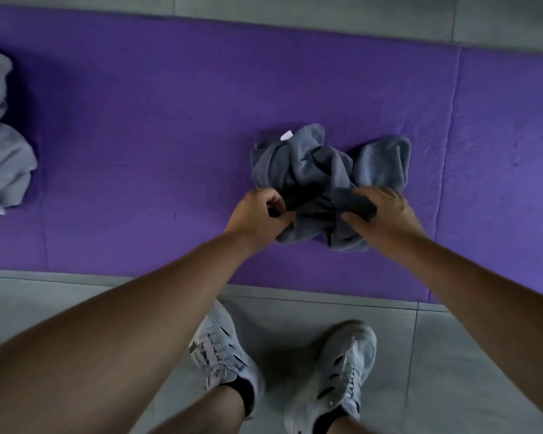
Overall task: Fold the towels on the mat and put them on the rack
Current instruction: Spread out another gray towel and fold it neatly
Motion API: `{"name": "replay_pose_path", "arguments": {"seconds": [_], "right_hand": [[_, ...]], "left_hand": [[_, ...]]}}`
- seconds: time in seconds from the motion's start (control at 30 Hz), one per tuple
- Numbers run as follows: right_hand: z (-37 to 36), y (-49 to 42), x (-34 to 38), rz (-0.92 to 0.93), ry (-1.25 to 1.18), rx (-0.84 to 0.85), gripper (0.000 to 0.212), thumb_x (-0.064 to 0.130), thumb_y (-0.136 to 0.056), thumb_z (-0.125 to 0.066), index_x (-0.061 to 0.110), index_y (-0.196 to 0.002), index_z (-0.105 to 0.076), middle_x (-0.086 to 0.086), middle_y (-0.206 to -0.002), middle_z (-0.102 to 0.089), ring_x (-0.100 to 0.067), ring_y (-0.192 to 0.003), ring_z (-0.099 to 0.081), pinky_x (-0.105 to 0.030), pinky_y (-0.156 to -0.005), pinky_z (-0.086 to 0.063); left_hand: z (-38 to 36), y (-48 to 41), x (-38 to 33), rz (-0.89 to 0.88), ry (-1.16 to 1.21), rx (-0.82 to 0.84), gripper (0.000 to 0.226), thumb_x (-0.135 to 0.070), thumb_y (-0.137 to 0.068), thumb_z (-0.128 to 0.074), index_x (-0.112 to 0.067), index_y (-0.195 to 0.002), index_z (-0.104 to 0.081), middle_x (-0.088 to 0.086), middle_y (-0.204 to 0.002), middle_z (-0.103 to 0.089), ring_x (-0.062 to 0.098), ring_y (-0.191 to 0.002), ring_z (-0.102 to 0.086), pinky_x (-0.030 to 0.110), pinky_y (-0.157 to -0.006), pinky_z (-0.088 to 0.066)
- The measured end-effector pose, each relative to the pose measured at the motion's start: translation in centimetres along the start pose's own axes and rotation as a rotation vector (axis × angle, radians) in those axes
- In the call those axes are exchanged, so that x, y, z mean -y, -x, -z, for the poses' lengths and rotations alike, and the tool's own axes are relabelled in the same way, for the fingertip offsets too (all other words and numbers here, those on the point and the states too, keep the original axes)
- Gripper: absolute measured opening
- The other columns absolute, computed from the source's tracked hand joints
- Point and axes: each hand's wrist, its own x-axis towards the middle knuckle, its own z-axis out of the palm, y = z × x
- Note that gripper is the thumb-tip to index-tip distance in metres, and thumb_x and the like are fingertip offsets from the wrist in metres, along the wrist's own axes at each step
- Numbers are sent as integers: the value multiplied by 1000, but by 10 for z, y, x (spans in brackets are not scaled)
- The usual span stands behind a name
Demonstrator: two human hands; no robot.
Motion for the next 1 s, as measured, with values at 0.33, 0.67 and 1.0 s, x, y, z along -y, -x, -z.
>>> {"name": "replay_pose_path", "arguments": {"seconds": [0.33, 0.67, 1.0], "right_hand": [[-12, -66, 32, 306, 86, -166, 72, 61, -79, -65, 25, -141, -54, 2, -147, -46, -27, -135, -39, -40, -112, -36], [5, -106, 73, 510, 316, 311, 42, 60, -76, -75, 38, -111, -69, 20, -101, -63, 5, -92, -57, -24, -81, -44], [63, -54, 100, 500, 98, 225, 38, 50, -74, -80, 16, -77, -63, 4, -63, -57, -6, -59, -49, -31, -62, -44]], "left_hand": [[5, -59, 23, -26, 119, -76, 114, -51, -72, -83, -25, -161, -15, -1, -157, -36, 17, -145, -37, 39, -119, -33], [27, -21, 47, -66, 337, 126, 12, -22, -85, -81, -12, -89, -77, -1, -87, -76, 7, -83, -67, 33, -90, -57], [52, 11, 51, 14, 1059, -87, 31, -14, -90, -71, -22, -68, -50, 1, -71, -60, 15, -65, -55, 30, -59, -37]]}}
